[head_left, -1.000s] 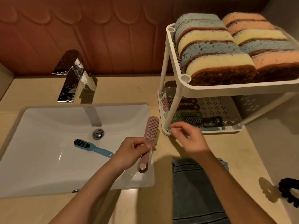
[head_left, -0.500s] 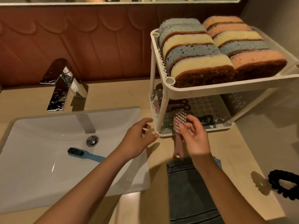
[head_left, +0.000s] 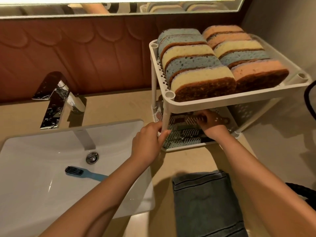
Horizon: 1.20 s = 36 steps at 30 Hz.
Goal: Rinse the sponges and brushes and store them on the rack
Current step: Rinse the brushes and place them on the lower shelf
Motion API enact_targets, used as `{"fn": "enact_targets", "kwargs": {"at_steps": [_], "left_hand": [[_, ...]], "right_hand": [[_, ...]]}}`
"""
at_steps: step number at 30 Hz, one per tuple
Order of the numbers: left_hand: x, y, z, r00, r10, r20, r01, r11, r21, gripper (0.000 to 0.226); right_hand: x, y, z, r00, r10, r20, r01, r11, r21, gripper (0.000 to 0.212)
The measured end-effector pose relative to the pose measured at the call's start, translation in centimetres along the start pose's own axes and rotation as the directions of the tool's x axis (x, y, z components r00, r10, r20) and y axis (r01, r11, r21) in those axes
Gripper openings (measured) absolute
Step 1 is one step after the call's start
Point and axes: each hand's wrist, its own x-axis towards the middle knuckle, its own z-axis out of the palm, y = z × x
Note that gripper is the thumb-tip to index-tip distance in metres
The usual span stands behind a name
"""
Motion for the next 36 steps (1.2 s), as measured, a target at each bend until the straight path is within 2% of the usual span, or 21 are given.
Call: {"fn": "enact_targets", "kwargs": {"at_steps": [4, 8, 11, 17, 24, 28, 30, 32, 36], "left_hand": [[-0.1, -0.4, 0.4, 1.0, 0.013, -0.024, -0.013, 1.0, 0.004, 0.026], [-0.1, -0.6, 0.7, 0.999, 0.018, -0.04, -0.018, 1.0, 0.002, 0.025], [0.0, -0.8, 0.8, 0.999, 0.026, -0.038, -0.026, 1.0, 0.001, 0.024], [0.1, -1.0, 1.0, 0.999, 0.034, -0.035, -0.034, 0.999, 0.0, 0.024], [0.1, -0.8, 0.7, 1.0, 0.018, -0.012, -0.018, 0.998, -0.056, 0.022], [0.2, -0.8, 0.4, 0.997, -0.035, 0.062, 0.05, 0.965, -0.258, 0.017], [-0.4, -1.2, 0.1, 0.988, -0.087, 0.13, 0.125, 0.938, -0.323, 0.026], [-1.2, -2.5, -0.1, 0.969, -0.126, 0.213, 0.193, 0.924, -0.33, 0.029], [-3.7, -6.2, -1.2, 0.907, -0.14, 0.398, 0.267, 0.921, -0.283, 0.018]], "right_hand": [[1.8, -0.1, 0.3, 0.998, -0.041, 0.046, 0.044, 0.998, -0.047, 0.029], [2.9, 1.0, 1.6, 0.983, -0.061, 0.173, 0.072, 0.996, -0.059, 0.024], [3.2, 1.4, 2.2, 0.976, -0.051, 0.214, 0.069, 0.995, -0.079, 0.023], [3.1, 1.7, 2.5, 0.976, -0.038, 0.214, 0.056, 0.995, -0.077, 0.022], [1.7, 1.4, 2.4, 0.989, -0.073, 0.126, 0.077, 0.997, -0.024, 0.023], [-0.9, 0.2, 2.0, 0.995, -0.085, 0.05, 0.084, 0.996, 0.015, 0.021], [-2.7, -0.8, 2.0, 0.995, -0.09, 0.052, 0.087, 0.995, 0.05, 0.021], [-4.2, -2.0, 2.2, 0.991, -0.078, 0.107, 0.071, 0.995, 0.065, 0.021], [-7.4, -4.4, 3.6, 0.979, -0.117, 0.167, 0.097, 0.987, 0.127, 0.017]]}}
